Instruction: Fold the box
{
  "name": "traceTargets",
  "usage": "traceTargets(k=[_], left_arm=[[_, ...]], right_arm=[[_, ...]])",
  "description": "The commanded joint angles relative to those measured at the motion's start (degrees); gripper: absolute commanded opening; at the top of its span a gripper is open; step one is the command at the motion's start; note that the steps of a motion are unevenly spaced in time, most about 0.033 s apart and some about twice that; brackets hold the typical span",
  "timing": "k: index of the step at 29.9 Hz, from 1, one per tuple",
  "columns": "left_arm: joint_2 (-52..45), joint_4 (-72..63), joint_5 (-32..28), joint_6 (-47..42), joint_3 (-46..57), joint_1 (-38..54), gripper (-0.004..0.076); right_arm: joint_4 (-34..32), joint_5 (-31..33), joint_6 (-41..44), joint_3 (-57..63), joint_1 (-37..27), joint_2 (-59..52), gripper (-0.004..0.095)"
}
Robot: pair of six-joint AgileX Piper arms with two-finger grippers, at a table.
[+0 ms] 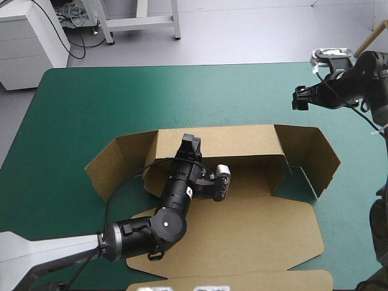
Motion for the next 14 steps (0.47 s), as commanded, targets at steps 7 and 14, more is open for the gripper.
traceTargets(k=[7, 14], left_arm=[[-2.3, 4.0, 2.5, -0.5, -1.3, -0.5, -0.001], [-2.3, 4.0, 2.6, -0.5, -1.3, -0.5, -0.001]], right_arm=[[-1.0, 0.0, -2.6, 3.6, -0.5, -2.4, 0.09], [-2.0, 0.0, -2.2, 9.5, -0.5, -7.2, 0.09]])
